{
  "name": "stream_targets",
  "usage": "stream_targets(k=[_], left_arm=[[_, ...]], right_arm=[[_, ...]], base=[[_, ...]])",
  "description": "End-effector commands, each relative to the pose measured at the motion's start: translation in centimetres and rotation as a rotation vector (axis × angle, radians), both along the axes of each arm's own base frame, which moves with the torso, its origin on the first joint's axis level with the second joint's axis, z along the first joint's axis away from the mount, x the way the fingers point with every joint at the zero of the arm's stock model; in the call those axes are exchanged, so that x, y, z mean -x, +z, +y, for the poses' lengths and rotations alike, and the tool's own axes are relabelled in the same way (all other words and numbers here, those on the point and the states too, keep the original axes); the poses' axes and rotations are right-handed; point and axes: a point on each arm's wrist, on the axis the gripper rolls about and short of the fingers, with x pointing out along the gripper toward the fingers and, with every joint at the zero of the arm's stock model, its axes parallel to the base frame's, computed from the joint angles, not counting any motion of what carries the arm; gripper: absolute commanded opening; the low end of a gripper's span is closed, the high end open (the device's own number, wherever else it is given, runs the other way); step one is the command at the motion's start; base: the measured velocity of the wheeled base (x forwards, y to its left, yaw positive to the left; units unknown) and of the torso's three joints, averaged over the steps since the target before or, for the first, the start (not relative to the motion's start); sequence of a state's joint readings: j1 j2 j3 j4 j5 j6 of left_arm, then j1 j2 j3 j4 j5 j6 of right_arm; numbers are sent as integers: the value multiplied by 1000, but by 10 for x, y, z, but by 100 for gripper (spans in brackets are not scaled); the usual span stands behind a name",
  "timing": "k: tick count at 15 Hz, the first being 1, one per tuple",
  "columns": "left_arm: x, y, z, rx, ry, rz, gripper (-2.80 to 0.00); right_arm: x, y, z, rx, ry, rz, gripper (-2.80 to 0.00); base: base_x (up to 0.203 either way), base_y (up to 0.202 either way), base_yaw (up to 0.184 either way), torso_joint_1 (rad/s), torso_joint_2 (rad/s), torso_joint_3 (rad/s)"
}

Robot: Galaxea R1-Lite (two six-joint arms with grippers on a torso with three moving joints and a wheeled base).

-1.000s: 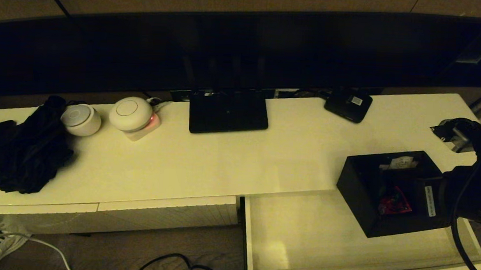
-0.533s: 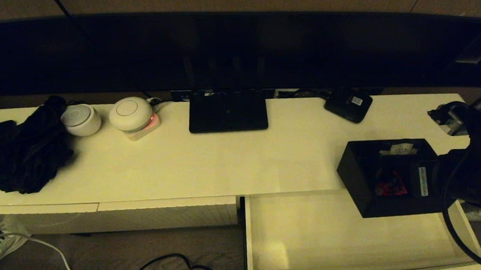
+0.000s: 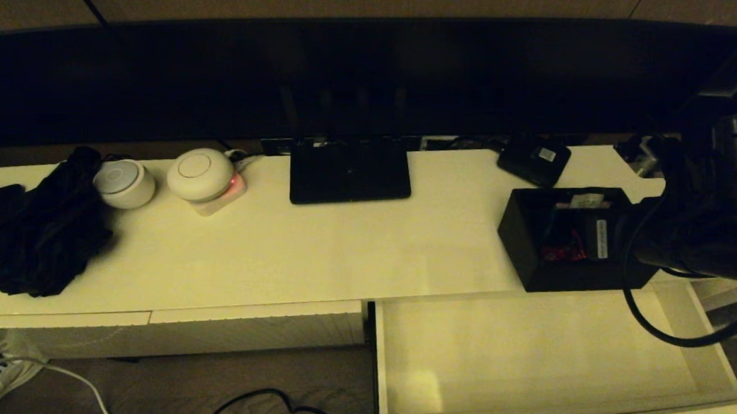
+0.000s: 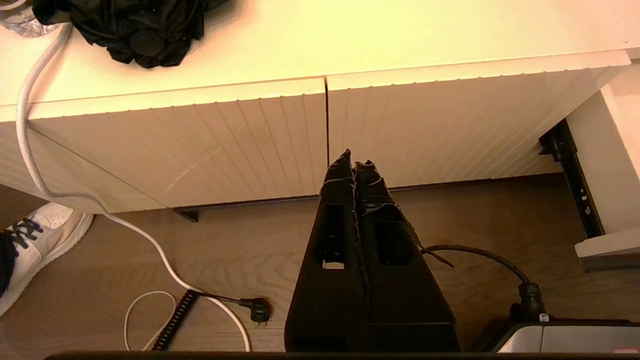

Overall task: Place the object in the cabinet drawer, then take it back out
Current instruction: Take the storage box out of the drawer and put it on the table

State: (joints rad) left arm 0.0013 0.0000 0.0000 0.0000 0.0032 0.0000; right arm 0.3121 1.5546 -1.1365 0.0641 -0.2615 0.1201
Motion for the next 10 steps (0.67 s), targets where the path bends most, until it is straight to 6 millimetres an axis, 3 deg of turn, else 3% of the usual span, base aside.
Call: stream_targets(k=[1, 6, 10], left_arm=[[0, -1, 0, 0, 1, 3, -280], [0, -1, 0, 0, 2, 3, -280], [0, -1, 0, 0, 1, 3, -280]], right_arm=[[-22, -7, 7, 5, -7, -7, -280], [-48, -16, 16, 66, 10, -90, -280], [-44, -18, 15, 73, 14, -90, -280]], base=[[0, 0, 0, 0, 0, 0], [0, 0, 0, 0, 0, 0], [0, 0, 0, 0, 0, 0]])
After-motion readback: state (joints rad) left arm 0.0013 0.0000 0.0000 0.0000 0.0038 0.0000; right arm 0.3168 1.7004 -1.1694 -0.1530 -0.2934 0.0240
